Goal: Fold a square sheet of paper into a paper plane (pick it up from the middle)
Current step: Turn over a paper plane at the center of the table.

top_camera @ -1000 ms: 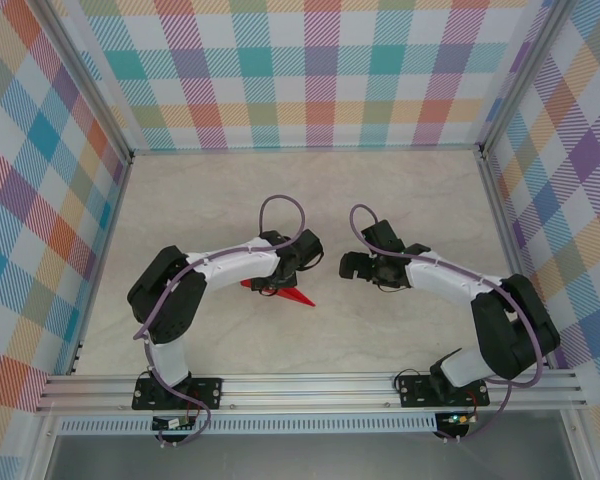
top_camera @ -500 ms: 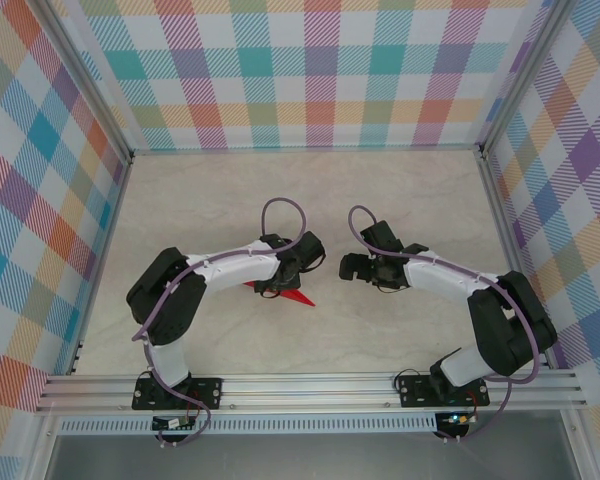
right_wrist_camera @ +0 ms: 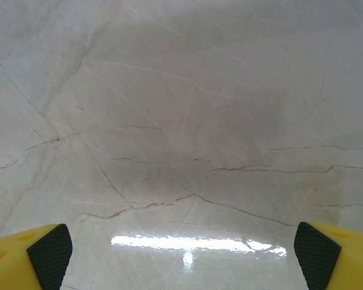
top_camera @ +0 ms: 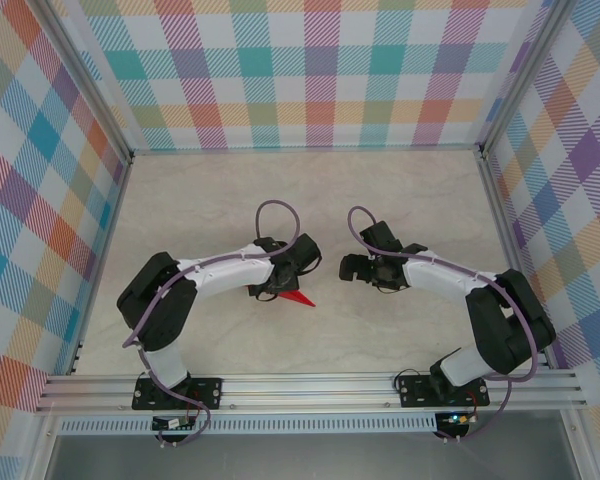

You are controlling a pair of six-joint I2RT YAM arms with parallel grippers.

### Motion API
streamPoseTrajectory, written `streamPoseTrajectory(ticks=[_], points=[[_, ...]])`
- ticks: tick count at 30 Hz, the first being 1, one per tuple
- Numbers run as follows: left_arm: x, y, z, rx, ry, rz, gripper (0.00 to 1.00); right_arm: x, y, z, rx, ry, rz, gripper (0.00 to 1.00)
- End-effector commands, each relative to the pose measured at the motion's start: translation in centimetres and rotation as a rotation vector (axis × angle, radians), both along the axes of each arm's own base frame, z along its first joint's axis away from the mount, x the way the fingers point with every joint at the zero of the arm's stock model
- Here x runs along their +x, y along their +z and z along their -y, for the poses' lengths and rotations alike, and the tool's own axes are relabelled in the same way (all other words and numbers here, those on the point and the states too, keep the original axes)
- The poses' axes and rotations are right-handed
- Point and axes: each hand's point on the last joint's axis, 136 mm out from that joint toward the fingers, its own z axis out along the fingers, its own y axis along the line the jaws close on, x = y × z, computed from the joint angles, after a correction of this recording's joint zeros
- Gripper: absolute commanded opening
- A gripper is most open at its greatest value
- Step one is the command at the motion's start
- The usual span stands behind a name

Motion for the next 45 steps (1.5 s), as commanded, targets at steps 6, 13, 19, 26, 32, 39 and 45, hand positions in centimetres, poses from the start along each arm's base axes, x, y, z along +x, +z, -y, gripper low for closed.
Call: streamPoseTrajectory(ticks=[6,13,19,26,32,39,45], points=[[-0.3,1.0,-0.3,-0.041,0.027,0.059,0.82,0.3,0.3,-0.3,0.017,-0.004,-0.004,0.97],[-0.3,0.8,-0.7,-0.048,0.068,0.08,0.82,0.3,0.2,-0.3,0.015,-0.003,-0.007,0.97],[-0.3,-0.1,-0.6,-0.094,0.129,0.093,0.58,0.4,0.3,-0.4,0.018,-0.002,-0.004,0.97],[0.0,-0.1,-0.6,-0.131,0.185,0.13,0.35,0.3,0.3,-0.3,0.017,-0.004,-0.005,0.97],[0.1,0.8,-1.2,-0.129,0.201,0.161,0.17,0.4,0.4,-0.4,0.017,-0.004,-0.003,0.97],[0.4,3.1,-0.8,-0.152,0.146,0.184,0.0,0.4,0.9,0.1,0.008,-0.019,0.022,0.96],[1.6,6.9,1.7,-0.241,-0.03,0.233,0.0,0.6,4.4,0.0,0.04,0.03,0.123,0.95]])
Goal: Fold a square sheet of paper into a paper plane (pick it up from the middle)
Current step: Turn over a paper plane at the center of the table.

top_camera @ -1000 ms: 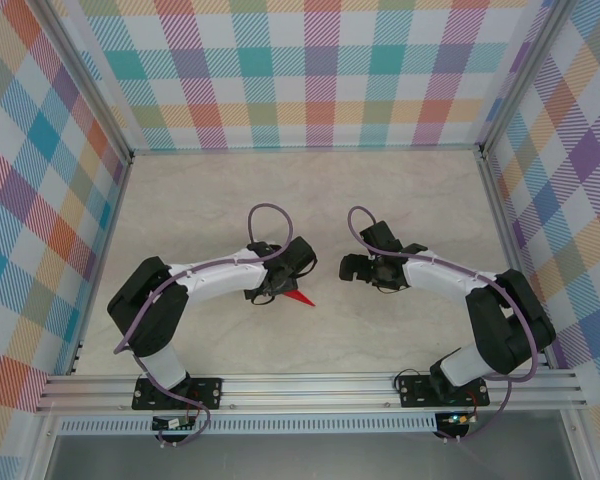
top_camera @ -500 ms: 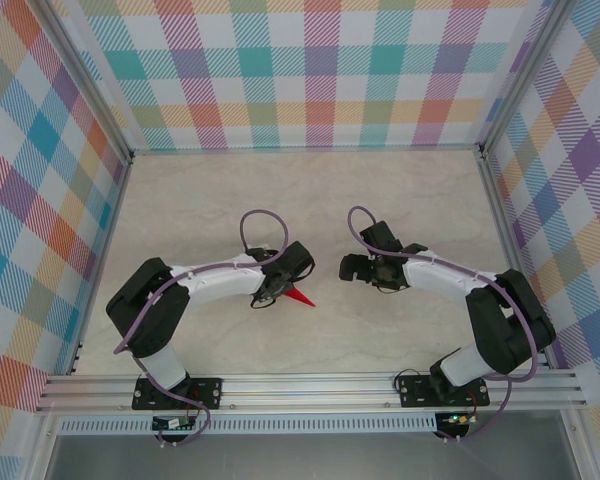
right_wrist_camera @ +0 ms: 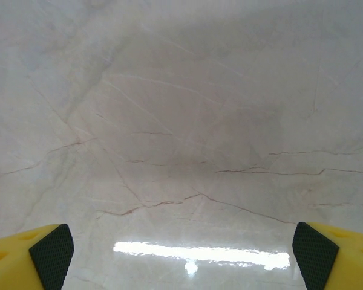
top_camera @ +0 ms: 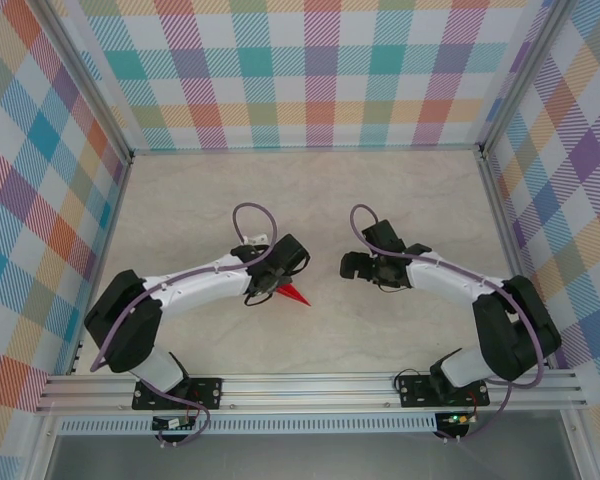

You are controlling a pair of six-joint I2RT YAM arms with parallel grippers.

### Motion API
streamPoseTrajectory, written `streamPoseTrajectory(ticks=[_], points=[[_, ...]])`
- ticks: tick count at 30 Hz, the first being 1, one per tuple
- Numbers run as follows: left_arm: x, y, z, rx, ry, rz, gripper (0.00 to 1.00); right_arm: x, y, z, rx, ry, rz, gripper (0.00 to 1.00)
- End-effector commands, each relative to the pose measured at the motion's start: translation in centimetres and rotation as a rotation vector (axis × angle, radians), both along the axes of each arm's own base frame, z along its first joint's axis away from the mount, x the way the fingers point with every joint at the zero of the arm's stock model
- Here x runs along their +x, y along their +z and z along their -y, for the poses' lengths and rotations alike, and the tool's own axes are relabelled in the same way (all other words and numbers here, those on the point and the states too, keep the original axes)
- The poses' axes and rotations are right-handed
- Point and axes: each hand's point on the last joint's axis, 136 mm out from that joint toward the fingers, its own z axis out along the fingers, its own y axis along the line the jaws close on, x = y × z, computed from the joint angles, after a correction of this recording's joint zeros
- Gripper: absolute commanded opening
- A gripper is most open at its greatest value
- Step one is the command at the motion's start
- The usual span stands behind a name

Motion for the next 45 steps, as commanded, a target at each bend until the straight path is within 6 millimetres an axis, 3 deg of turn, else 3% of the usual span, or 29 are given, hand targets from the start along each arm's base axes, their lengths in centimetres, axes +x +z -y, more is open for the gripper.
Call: streamPoseTrajectory(ticks=[1,6,10,14,19,24,33,38,45], points=[[1.2,3.7,2.5,-0.062,-0.149,0.075,0.0,0.3,3.2,0.0,0.028,0.035,0.081,0.95],[2.6,5.8,6.8,-0.252,-0.335,0.098,0.0,0.0,6.4,0.1,0.083,0.028,0.146,0.96],[3.4,6.9,9.1,-0.368,-0.418,0.111,0.0,-0.6,7.7,0.1,0.132,0.012,0.158,0.97],[4.4,5.0,10.7,-0.441,-0.454,0.097,0.0,-1.3,8.1,-1.5,0.229,0.042,0.128,0.92],[4.7,1.5,12.5,-0.575,-0.468,0.031,0.0,-2.0,7.8,-4.1,0.35,0.118,0.066,0.74],[4.9,-1.2,12.0,-0.605,-0.442,0.0,0.0,-2.2,5.7,-5.6,0.398,0.146,-0.021,0.57],[3.9,-5.0,9.2,-0.561,-0.354,-0.054,0.0,-2.5,2.7,-8.5,0.404,0.187,-0.122,0.47],[3.5,-5.8,8.6,-0.547,-0.336,-0.064,0.0,-2.7,2.6,-9.5,0.384,0.211,-0.112,0.45],[3.5,-6.0,8.6,-0.553,-0.333,-0.067,0.0,-3.1,3.7,-9.4,0.325,0.194,-0.034,0.45]])
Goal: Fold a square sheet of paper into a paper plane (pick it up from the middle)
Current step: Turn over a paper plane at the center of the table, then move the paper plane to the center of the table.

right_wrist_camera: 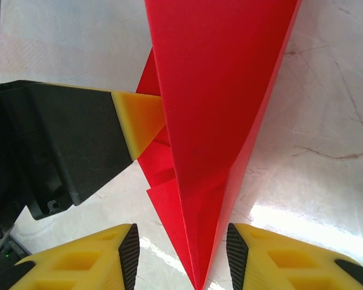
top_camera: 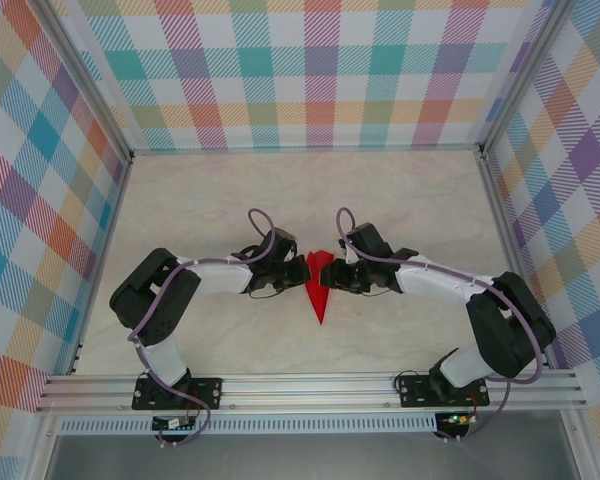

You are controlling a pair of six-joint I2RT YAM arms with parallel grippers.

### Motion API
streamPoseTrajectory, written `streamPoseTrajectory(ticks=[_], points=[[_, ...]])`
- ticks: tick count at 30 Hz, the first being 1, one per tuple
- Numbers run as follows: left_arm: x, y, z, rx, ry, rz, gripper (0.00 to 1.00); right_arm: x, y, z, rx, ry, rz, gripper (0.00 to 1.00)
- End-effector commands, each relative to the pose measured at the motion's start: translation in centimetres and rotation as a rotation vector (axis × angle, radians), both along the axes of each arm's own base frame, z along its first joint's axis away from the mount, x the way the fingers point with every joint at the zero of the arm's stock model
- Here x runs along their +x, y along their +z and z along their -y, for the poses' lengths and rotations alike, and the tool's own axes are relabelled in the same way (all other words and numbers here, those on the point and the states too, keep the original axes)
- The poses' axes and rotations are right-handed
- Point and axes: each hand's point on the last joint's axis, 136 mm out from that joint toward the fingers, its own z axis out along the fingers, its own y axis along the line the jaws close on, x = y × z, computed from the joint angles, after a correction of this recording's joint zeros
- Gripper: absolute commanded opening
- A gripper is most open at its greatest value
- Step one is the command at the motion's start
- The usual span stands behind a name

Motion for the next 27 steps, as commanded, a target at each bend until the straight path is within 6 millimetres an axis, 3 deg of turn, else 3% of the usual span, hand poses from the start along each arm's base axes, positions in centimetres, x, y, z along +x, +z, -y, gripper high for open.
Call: streamPoseTrajectory(ticks=[1,10,19,27], points=[[0.6,-0.1,-0.5,-0.007,0.028,0.011,0.0,0.9,2.5,-0.2,0.004,-0.037,0.098,0.45],[0.5,-0.2,-0.5,-0.014,0.038,0.003,0.0,0.3,0.8,-2.4,-0.008,0.018,0.028,0.45],[0.4,-0.6,-1.0,-0.004,0.053,-0.006,0.0,0.0,-2.0,-0.1,-0.147,-0.04,-0.016,0.47],[0.4,-0.6,-0.9,-0.006,0.052,-0.01,0.0,-0.9,-2.8,-1.0,-0.136,0.005,-0.047,0.52]])
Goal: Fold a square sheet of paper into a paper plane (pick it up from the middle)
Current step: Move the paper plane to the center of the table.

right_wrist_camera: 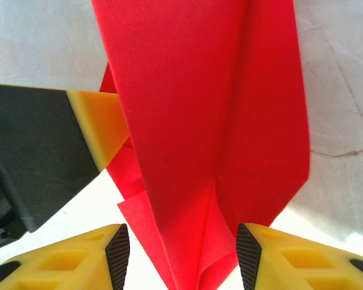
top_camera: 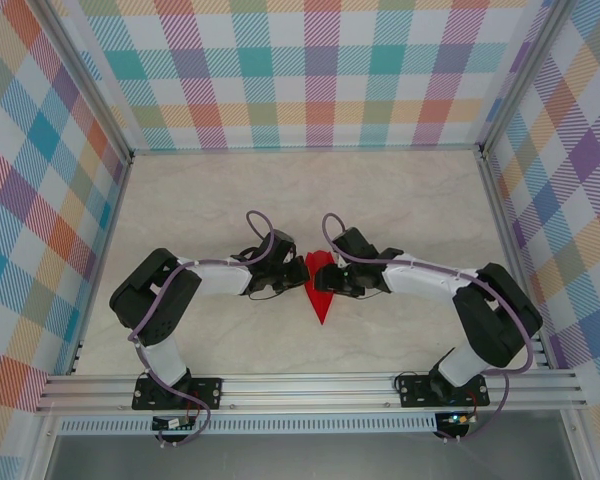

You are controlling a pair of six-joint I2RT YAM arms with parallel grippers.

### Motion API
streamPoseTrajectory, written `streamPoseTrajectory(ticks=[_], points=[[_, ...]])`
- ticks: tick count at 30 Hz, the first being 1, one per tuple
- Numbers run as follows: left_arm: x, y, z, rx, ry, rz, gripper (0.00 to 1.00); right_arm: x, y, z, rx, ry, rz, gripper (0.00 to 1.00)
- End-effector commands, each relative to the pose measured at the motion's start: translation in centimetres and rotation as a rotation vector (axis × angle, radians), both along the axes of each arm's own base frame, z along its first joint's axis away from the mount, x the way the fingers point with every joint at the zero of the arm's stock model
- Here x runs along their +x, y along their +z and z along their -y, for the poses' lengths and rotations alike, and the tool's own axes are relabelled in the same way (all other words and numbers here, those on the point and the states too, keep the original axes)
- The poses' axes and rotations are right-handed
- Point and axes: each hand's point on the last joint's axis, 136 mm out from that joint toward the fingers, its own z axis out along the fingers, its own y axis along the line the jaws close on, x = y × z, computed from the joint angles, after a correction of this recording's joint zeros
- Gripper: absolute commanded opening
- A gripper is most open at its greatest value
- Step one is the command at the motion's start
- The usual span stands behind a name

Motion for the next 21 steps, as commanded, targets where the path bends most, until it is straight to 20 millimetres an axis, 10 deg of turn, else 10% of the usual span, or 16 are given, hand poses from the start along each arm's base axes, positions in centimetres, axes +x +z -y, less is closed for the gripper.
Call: streamPoseTrajectory(ticks=[1,21], points=[[0.4,-0.2,-0.6,-0.002,0.026,-0.001,0.0,-0.6,-0.5,-0.4,-0.016,0.022,-0.02,0.52],[0.5,-0.5,-0.8,0.003,0.044,-0.008,0.0,-2.8,-1.3,-1.5,0.015,0.01,-0.052,0.53]])
